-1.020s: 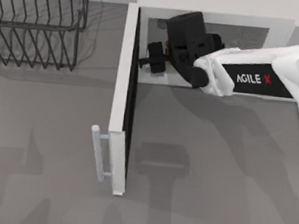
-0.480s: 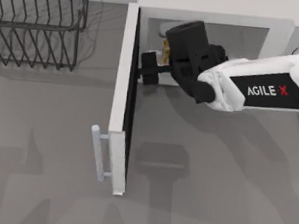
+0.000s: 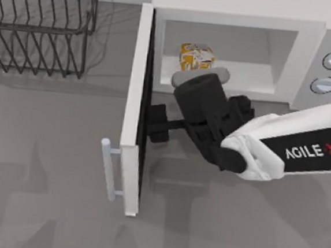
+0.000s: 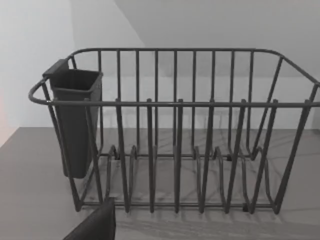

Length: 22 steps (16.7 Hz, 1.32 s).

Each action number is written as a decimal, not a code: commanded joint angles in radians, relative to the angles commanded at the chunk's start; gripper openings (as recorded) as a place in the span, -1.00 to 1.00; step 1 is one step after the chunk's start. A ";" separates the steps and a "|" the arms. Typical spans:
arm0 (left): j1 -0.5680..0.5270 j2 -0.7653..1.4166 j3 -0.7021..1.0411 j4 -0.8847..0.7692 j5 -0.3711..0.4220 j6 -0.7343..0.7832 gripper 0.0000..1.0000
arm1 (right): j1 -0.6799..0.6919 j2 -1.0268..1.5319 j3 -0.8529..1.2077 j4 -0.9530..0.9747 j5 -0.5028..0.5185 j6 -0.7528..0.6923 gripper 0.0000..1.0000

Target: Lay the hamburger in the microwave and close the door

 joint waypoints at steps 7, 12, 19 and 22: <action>0.000 0.000 0.000 0.000 0.000 0.000 1.00 | 0.061 -0.085 -0.200 0.114 0.133 0.023 1.00; 0.000 0.000 0.000 0.000 0.000 0.000 1.00 | 0.065 -0.072 -0.223 0.114 0.143 0.021 1.00; 0.000 0.000 0.000 0.000 0.000 0.000 1.00 | 0.054 -0.137 -0.171 0.097 0.149 0.021 1.00; 0.000 0.000 0.000 0.000 0.000 0.000 1.00 | 0.053 -0.178 -0.143 0.050 0.148 0.020 1.00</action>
